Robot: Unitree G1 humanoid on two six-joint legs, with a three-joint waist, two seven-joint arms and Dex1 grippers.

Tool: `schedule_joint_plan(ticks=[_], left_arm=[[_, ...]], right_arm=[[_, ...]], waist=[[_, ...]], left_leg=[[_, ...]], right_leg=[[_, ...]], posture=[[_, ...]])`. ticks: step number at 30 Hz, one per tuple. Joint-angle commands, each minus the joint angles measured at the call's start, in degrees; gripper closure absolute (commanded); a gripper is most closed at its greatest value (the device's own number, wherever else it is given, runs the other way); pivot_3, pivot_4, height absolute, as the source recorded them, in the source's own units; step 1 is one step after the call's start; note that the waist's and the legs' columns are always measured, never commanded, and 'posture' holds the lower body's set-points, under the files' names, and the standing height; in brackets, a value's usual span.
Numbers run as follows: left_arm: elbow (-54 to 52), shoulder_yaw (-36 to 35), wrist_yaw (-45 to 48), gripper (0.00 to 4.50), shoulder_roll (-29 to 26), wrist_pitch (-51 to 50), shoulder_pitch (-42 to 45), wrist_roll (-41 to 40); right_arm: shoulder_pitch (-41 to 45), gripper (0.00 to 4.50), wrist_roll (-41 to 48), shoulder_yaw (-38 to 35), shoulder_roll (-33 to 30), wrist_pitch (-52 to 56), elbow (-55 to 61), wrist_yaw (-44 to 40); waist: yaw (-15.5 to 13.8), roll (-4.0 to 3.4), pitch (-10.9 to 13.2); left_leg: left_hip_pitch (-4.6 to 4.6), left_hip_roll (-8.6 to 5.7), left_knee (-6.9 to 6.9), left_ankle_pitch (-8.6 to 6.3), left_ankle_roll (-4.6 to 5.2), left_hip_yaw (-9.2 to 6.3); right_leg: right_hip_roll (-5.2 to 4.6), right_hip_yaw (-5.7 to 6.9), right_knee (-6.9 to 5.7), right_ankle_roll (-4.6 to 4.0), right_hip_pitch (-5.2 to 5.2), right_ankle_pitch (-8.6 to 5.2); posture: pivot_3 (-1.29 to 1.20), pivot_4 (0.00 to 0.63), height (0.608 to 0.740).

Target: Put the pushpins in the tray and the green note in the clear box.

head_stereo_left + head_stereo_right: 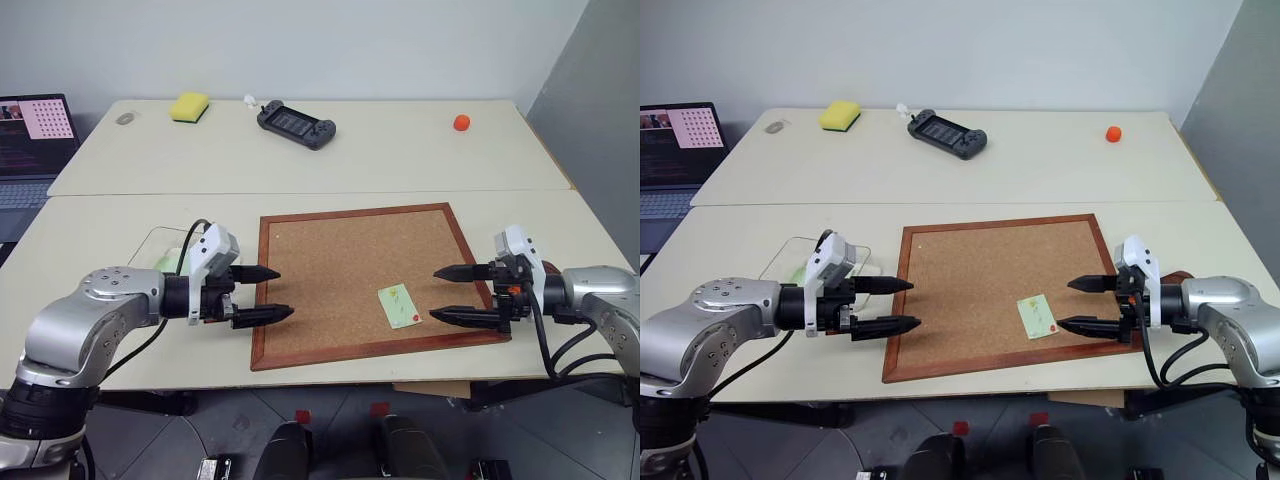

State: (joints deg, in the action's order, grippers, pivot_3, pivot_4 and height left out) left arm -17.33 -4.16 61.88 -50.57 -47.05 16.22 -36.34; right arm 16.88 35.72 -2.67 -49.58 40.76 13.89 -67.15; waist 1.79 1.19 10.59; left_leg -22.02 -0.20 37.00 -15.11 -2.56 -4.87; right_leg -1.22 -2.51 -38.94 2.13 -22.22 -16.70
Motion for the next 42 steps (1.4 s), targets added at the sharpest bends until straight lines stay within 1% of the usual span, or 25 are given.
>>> schedule_joint_plan(ticks=[1, 7, 10, 14, 15, 19, 22, 23, 27, 28, 33, 34, 38, 42], left_arm=[[-0.6, 0.0, 0.4, 0.01, -0.2, 0.7, 1.0, -0.5], [-1.2, 0.6, 0.5, 0.01, 0.6, 2.2, 1.4, -0.1], [-1.1, 1.7, -0.2, 0.01, 2.7, 7.2, 1.9, 2.2], [0.9, 4.7, -2.8, 0.59, 8.3, 12.8, 3.7, 5.6], [1.1, 5.5, -3.1, 0.81, 9.4, 13.9, 3.8, 6.4], [1.8, 7.3, -4.1, 1.55, 12.3, 15.7, 4.7, 7.8], [4.0, 8.6, -5.3, 2.29, 13.9, 17.7, 5.3, 10.3], [4.6, 8.7, -5.5, 2.40, 14.2, 18.0, 5.4, 10.6], [5.9, 8.7, -5.5, 3.29, 14.8, 18.7, 5.1, 11.2], [6.2, 8.6, -5.7, 3.38, 14.8, 19.0, 5.1, 11.6], [7.0, 9.1, -6.2, 4.36, 15.7, 19.2, 5.1, 12.3], [7.1, 9.4, -6.5, 4.47, 16.0, 19.1, 5.1, 12.5], [7.5, 10.9, -7.2, 4.47, 17.5, 19.0, 5.1, 13.5], [9.7, 13.8, -8.2, 4.47, 18.8, 19.9, 4.4, 16.4]], right_arm=[[0.0, 0.00, 0.9, -1.5, -0.6, -0.3, 1.7, 0.1], [0.0, 0.00, 0.7, -1.2, -0.5, -0.3, 1.7, 0.3], [0.6, 0.00, -0.2, -0.6, 0.2, -1.2, 1.2, 0.9], [1.6, 0.00, -2.6, 1.8, 2.4, -3.4, 0.5, 2.4], [1.6, 0.00, -3.4, 2.5, 2.9, -4.2, 0.3, 2.6], [2.4, 0.00, -5.7, 3.9, 5.3, -6.9, -0.9, 4.6], [3.1, 0.00, -7.6, 4.8, 7.3, -8.7, -2.7, 6.0], [3.1, 0.00, -7.8, 4.9, 7.9, -9.1, -3.0, 6.3], [3.1, 0.00, -8.7, 5.7, 9.9, -10.2, -3.1, 7.2], [3.0, 0.00, -9.0, 6.0, 10.3, -10.7, -3.1, 7.4], [2.9, 0.00, -10.6, 7.2, 12.1, -12.2, -3.3, 8.1], [2.9, 0.00, -10.9, 7.6, 12.5, -12.5, -3.5, 8.3], [3.2, 0.00, -12.1, 8.9, 14.4, -13.9, -4.2, 8.8], [3.5, 0.00, -14.1, 10.4, 16.3, -16.2, -6.2, 9.1]], waist=[[0.0, 0.00, 0.0], [0.0, 0.00, 0.0], [0.0, 0.00, 0.0], [-0.1, 0.00, 0.0], [-0.1, 0.00, 0.0], [0.0, 0.01, 0.0], [0.0, 0.00, 0.0], [0.0, 0.01, 0.0], [0.0, 0.00, 0.0], [0.0, 0.00, 0.0], [0.0, 0.00, 0.0], [0.0, 0.00, 0.0], [0.0, 0.00, 0.0], [0.0, 0.00, 0.0]], left_leg=[[0.00, 0.00, 0.00, 0.00, 0.00, 0.00], [0.00, 0.00, 0.00, 0.00, 0.00, 0.00], [0.00, 0.00, 0.01, 0.00, 0.00, 0.01], [0.00, -0.02, 0.02, 0.00, 0.00, 0.01], [0.01, -0.02, 0.04, 0.00, 0.00, 0.00], [0.00, -0.02, 0.03, 0.00, 0.00, 0.03], [0.00, -0.02, 0.05, 0.00, -0.01, 0.02], [0.00, -0.02, 0.05, 0.00, 0.00, 0.00], [0.01, -0.03, 0.04, 0.00, 0.00, 0.00], [0.01, -0.03, 0.04, 0.00, 0.00, 0.00], [0.01, -0.04, 0.05, 0.00, 0.00, -0.02], [0.01, -0.04, 0.05, 0.00, 0.00, -0.02], [0.01, -0.04, 0.05, 0.00, -0.01, -0.03], [0.01, -0.04, 0.05, 0.01, 0.00, -0.03]], right_leg=[[0.00, 0.00, 0.00, 0.00, 0.00, 0.00], [0.00, -0.01, 0.00, 0.00, 0.00, 0.00], [0.00, -0.01, 0.00, 0.00, 0.00, 0.00], [-0.01, -0.01, 0.00, 0.00, 0.03, 0.00], [-0.01, 0.00, -0.01, 0.00, 0.02, 0.01], [0.00, -0.02, -0.02, 0.00, 0.00, 0.01], [-0.01, -0.02, -0.03, 0.00, 0.01, 0.01], [-0.01, -0.01, -0.03, 0.00, 0.02, 0.01], [0.00, -0.01, -0.03, 0.00, 0.02, 0.01], [0.00, -0.01, -0.03, 0.00, 0.01, 0.01], [-0.01, -0.01, -0.03, 0.00, 0.02, 0.01], [-0.01, -0.01, -0.04, 0.00, 0.02, 0.01], [-0.01, 0.00, -0.04, 0.00, 0.02, 0.01], [-0.01, 0.00, -0.05, 0.00, 0.02, 0.01]], posture=[[0.00, 0.150, 0.740], [0.00, 0.150, 0.740], [0.00, 0.150, 0.740], [0.00, 0.150, 0.740], [0.00, 0.150, 0.740], [0.00, 0.150, 0.740], [0.00, 0.150, 0.740], [0.00, 0.150, 0.740], [0.00, 0.150, 0.740], [0.00, 0.150, 0.740], [0.00, 0.150, 0.740], [0.00, 0.150, 0.740], [0.00, 0.150, 0.740], [0.00, 0.150, 0.740]])
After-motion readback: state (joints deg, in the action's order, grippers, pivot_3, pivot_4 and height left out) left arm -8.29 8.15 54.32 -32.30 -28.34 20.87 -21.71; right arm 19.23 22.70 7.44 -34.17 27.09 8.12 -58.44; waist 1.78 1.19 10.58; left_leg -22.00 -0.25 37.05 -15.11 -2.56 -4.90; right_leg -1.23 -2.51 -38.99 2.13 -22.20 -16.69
